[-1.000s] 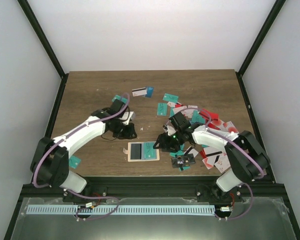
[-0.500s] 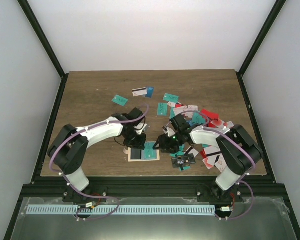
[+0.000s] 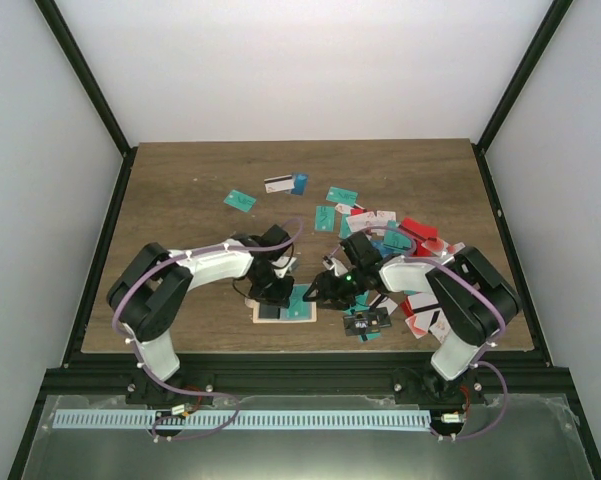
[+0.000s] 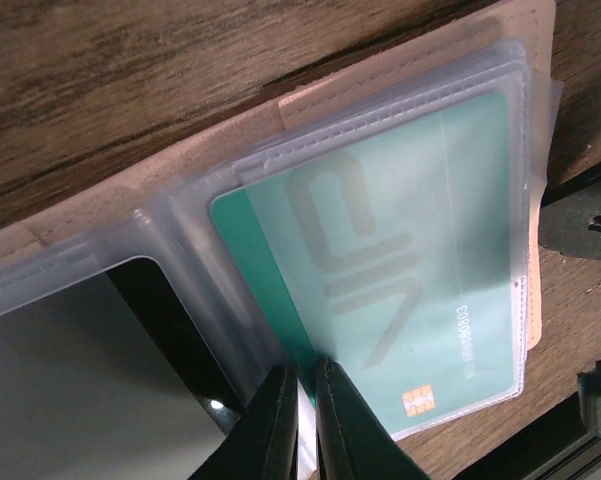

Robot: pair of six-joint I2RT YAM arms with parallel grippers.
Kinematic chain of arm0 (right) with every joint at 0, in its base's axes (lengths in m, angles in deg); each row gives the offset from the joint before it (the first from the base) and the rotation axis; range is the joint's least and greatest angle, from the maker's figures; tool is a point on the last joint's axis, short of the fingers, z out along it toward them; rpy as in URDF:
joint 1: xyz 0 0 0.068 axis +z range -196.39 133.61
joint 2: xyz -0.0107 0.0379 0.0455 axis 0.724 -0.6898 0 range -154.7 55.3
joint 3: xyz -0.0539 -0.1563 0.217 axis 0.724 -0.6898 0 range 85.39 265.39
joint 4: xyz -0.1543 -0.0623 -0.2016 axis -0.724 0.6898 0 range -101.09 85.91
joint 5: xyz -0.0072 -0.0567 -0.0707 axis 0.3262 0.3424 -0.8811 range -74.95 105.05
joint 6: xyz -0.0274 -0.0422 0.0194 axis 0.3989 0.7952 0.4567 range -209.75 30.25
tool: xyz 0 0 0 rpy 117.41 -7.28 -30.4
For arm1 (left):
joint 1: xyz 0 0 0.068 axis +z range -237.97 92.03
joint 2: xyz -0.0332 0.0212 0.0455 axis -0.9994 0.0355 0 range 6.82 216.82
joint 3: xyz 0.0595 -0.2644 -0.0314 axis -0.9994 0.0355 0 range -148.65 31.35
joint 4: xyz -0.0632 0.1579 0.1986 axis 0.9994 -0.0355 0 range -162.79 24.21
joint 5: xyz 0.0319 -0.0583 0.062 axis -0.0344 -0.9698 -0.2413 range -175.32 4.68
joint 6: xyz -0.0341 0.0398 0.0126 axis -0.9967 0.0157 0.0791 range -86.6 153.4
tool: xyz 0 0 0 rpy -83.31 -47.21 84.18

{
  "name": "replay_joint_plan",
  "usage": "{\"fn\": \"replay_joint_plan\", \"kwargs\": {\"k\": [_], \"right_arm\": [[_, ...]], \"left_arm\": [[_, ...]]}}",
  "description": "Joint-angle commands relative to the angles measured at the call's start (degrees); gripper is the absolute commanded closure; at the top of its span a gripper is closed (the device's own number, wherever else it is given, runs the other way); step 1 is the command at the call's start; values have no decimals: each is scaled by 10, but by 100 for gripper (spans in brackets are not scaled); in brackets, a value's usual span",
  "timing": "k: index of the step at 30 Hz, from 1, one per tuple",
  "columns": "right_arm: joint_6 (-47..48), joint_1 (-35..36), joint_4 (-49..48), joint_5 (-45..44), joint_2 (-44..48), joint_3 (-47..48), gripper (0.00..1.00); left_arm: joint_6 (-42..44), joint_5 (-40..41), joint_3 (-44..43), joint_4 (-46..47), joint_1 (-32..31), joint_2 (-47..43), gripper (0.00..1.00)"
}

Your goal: Put the credit cards into the card holder

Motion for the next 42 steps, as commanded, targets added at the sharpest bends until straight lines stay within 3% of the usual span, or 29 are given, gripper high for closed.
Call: {"fn": "replay_joint_plan", "kwargs": {"k": [1,17,32,36,42], "right_arm": [[-11,-2,-20,9,6,-9,44],[-46,26,-135,92,74,-19,46],[-78,76,-178,100,38,18,47],[-67,77,-146,82,42,33,47],[-12,75,44,-110,101,42,47]], "left_arm": [[2,0,25,19,-4,11,92],[-25,-30,74,73,-2,-25,93],[-59,-54,111,110,15,-76,93],[-60,-56,115,106,25,-92,93],[-50,-61,97,83,26,-130,93]]}}
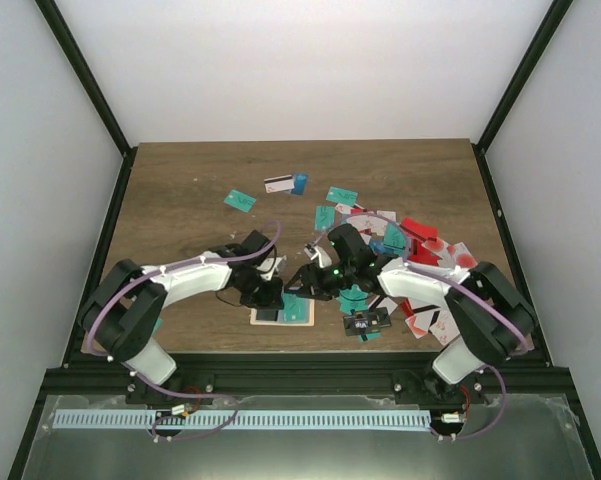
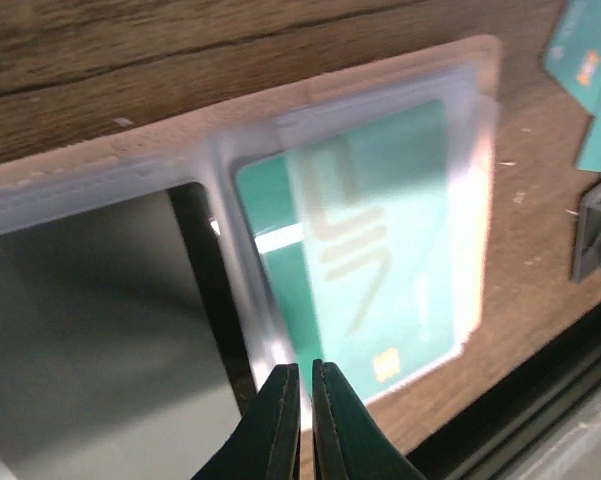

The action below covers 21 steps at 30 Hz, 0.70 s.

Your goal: Put the credit cards into the card holder

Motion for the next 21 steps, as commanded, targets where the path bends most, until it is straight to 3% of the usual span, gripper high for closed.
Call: {"fn": "replay_joint_plan", "kwargs": {"k": [1,7,21], "right_arm": [[32,1,133,-148,52,-3,46],[-1,-4,132,-174,59,-59,45],[-17,-4,82,-146,-30,-49,42]], "left_arm": [[6,-18,-16,-12,-1,-43,93],[20,29,-33,-51,-1,-33,93],[46,60,-55,-55,-14,67,96]]}}
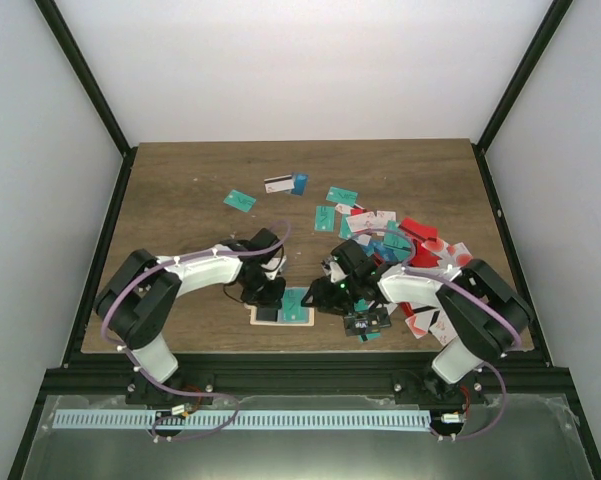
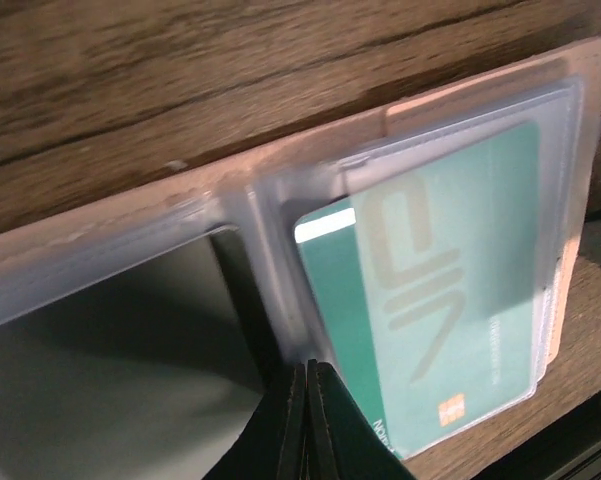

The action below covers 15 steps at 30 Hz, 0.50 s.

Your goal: Put the credit cards into the card holder

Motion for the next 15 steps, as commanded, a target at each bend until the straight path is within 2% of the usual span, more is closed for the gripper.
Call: {"fn": "replay_joint_plan", "kwargs": {"k": [1,6,15], "right_arm": [[-10,0,-28,18,-41,4,42],[-31,1,-97,71,-48,-8,42],[-43,-1,-153,109,8,-14,43]], "left_arm": [[13,10,-5,5,-13,31,96],[9,-1,2,17,-17,47,96],[-13,-37,24,51,-17,39,96]]}}
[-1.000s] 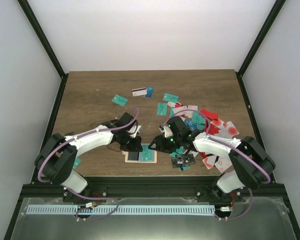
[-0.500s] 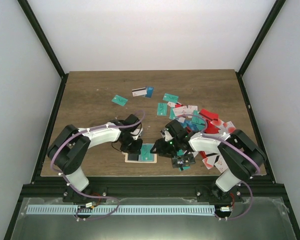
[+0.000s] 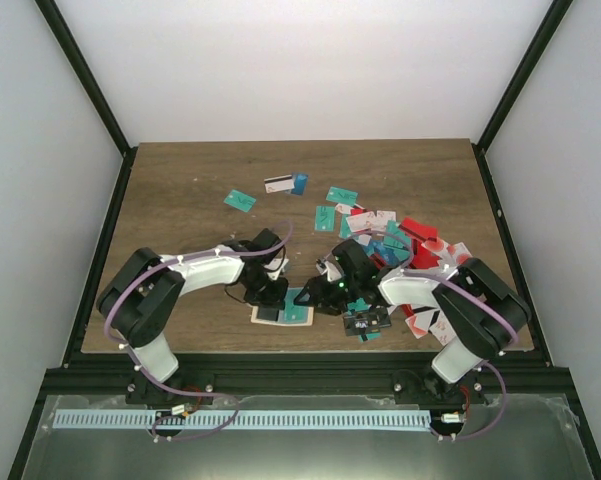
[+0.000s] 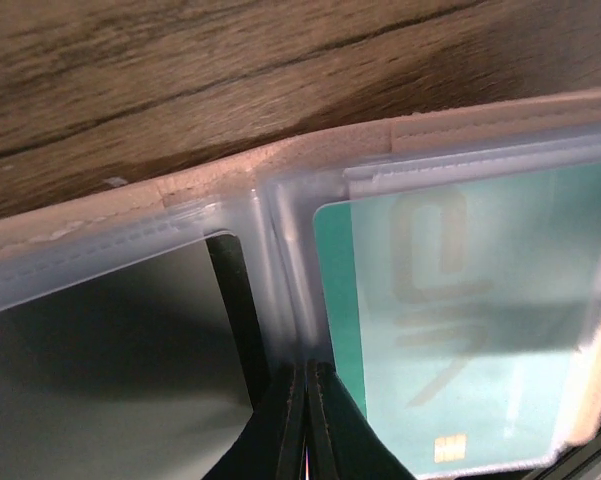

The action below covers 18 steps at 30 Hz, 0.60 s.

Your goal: Put the credit cards into the card holder

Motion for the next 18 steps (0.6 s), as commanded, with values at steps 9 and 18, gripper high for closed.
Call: {"fn": "replay_joint_plan", "kwargs": {"k": [9,18], "right_arm": [[12,0,8,19,38,29,43],[9,3,12,39,31,64,43]], "left_arm": [[-47,-67,4,49,-10,17,96],[-57,-78,-9,40,-11,11,94]]}}
